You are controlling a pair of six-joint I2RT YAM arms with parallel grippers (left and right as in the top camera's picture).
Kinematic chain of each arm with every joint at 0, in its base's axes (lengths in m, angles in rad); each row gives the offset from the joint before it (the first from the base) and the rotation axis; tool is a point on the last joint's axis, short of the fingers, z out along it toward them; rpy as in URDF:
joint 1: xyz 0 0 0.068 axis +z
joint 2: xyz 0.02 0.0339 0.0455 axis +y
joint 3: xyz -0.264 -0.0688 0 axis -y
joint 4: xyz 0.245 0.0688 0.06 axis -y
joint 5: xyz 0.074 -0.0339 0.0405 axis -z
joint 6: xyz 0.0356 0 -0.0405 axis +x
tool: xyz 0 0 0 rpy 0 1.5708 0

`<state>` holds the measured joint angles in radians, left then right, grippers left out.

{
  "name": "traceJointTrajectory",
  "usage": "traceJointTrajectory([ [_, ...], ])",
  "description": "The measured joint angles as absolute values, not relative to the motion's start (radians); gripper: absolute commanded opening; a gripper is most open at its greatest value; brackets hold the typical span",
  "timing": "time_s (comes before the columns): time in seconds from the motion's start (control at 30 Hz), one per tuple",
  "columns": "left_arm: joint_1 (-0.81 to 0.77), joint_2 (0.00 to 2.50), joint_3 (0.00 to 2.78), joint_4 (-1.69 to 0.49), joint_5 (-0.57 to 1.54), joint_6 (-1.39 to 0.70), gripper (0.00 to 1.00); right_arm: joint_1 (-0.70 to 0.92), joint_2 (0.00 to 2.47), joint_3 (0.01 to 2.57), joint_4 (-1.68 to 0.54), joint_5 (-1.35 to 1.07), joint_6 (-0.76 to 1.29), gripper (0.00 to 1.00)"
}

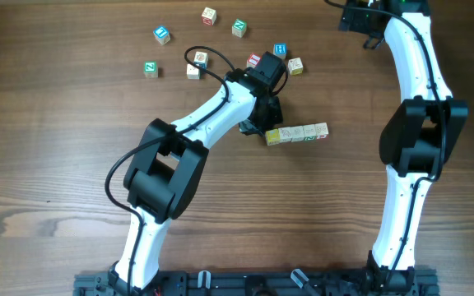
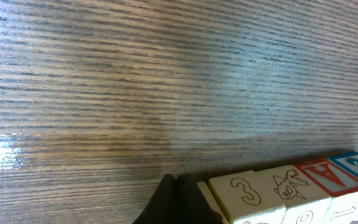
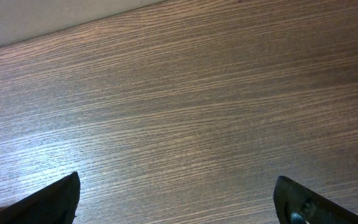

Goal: Form a horizontal line
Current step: 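Lift the left gripper and move it back toward the block cluster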

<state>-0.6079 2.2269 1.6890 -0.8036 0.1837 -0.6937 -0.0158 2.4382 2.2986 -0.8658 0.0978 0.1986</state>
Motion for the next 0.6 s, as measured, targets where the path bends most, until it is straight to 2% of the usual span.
traceJointTrajectory([
  [0.23, -0.608, 2.227, 1.689, -0.795, 0.175, -0.694, 0.04, -0.016, 2.438, 2.299, -0.866, 0.098, 0.199, 1.0],
  [0.4, -0.592, 2.227, 1.689, -0.804, 0.064, -0.694, 0.04, -0.016, 2.438, 2.299, -0.866, 0.098, 0.199, 1.0],
  [0.6, -0.447, 2.227, 1.689, -0.904, 0.019, -0.685, 0.04, -0.016, 2.438, 2.299, -0.866, 0.097, 0.199, 1.0],
])
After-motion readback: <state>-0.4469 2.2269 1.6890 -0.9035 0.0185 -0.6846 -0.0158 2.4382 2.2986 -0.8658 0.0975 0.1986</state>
